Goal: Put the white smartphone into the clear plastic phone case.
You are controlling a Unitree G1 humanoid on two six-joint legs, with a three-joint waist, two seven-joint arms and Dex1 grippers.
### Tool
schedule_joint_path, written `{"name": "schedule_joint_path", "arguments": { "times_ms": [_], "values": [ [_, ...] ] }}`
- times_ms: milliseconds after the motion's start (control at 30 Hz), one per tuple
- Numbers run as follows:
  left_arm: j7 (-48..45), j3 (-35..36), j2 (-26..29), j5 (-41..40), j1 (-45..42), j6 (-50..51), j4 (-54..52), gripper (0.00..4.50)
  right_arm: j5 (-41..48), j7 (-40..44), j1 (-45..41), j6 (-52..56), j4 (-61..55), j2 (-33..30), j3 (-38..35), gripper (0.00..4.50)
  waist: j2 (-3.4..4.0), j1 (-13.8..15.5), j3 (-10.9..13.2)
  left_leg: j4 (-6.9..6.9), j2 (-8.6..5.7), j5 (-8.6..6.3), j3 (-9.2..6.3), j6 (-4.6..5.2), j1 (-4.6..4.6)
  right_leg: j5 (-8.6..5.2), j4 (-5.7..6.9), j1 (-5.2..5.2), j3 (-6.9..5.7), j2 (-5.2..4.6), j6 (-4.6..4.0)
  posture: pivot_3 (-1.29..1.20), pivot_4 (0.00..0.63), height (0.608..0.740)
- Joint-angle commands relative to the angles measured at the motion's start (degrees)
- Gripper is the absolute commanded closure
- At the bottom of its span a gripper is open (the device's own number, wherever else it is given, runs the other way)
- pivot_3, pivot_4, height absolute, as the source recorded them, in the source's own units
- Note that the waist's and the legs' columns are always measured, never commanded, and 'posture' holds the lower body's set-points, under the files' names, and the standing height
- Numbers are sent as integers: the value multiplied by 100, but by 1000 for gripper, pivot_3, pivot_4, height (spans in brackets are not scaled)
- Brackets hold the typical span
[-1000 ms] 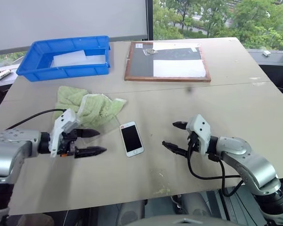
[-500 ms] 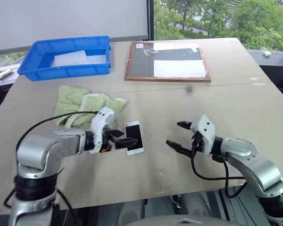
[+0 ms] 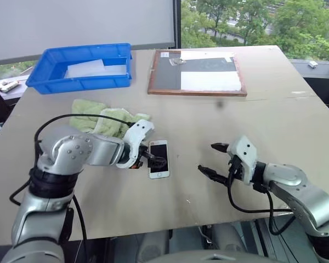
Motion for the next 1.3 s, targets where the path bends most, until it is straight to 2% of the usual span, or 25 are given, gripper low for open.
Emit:
{"name": "schedule_joint_path", "arguments": {
  "times_ms": [33,167,267,400,500,567,633,667,767,833,933,1133,1233,1300],
  "values": [
    [1052,-440,-186,-707,-269,8,752,80,164,-68,52,102,-400,-55,-229,0,12,28,-8,4,-3,0,-4,0,1,0,0,5,-1,-2,0,0,150,740],
    [1934,-759,-411,-1260,-771,8,1413,80,331,32,234,245,-659,-279,-403,0,20,126,-12,15,-21,1,-16,1,14,-1,-2,29,-3,-12,2,0,150,740],
    [2206,-1194,-499,-1553,-1071,8,1689,80,430,263,557,277,-946,-689,-560,0,21,172,-13,18,-36,1,-37,0,19,-2,-8,47,-22,-27,3,0,150,740],
    [2251,-1627,-556,-1669,-1292,8,1902,80,442,58,808,280,-1108,-768,-729,0,34,179,-22,17,-46,1,-40,-1,38,-6,-14,74,-31,-43,9,0,150,740],
    [2226,-1779,-668,-1570,-1369,8,2059,812,446,-119,939,327,-1263,-702,-760,0,49,182,-31,15,-49,-1,-41,-3,46,-8,-15,76,-34,-50,10,0,150,740],
    [2163,-1843,-697,-1523,-1404,8,2110,1831,454,-217,999,353,-1338,-670,-753,0,58,180,-37,12,-49,-1,-40,-4,47,-8,-19,77,-33,-51,11,0,150,740],
    [2076,-1916,-696,-1449,-1430,8,2164,2514,443,-328,1107,359,-1426,-633,-720,0,62,189,-41,12,-52,-1,-41,-4,45,-11,-24,78,-36,-55,15,0,150,740],
    [2027,-1934,-681,-1437,-1442,8,2174,3087,434,-369,1147,354,-1450,-623,-703,0,61,194,-43,11,-52,-1,-42,-4,43,-12,-28,78,-37,-58,18,0,150,740],
    [1780,-1876,-566,-1427,-1456,8,2066,4224,423,-432,1168,331,-1452,-605,-666,0,64,198,-45,9,-61,-1,-43,-3,28,-20,-43,77,-40,-74,31,0,150,740],
    [1396,-1740,-360,-1482,-1438,8,1868,4224,430,-463,1116,310,-1409,-572,-633,0,64,196,-45,9,-80,-1,-45,-2,17,-21,-47,74,-39,-84,34,0,150,740],
    [305,-1745,7,-1603,-1448,8,1395,4224,435,-428,1028,243,-1303,-563,-606,0,58,152,-41,4,-83,0,-50,0,-13,-22,-58,53,-42,-85,35,0,150,740],
    [-656,-1622,-137,-1455,-1291,8,1482,4224,466,-366,1008,194,-1238,-601,-650,0,17,93,-15,-66,-83,2,-48,1,-37,-12,-95,16,-34,-82,17,0,150,740],
    [-995,-1551,-327,-1125,-1245,8,1491,3470,492,-367,1076,206,-1274,-615,-726,0,13,96,-13,-83,-83,2,-48,0,-38,-12,-97,8,-32,-79,17,0,150,740],
    [-1262,-1545,-545,-860,-1212,8,1471,2557,498,-400,1144,240,-1321,-622,-773,0,12,118,-13,-86,-83,2,-50,0,-40,-14,-99,7,-35,-79,20,0,150,740]
  ]
}}
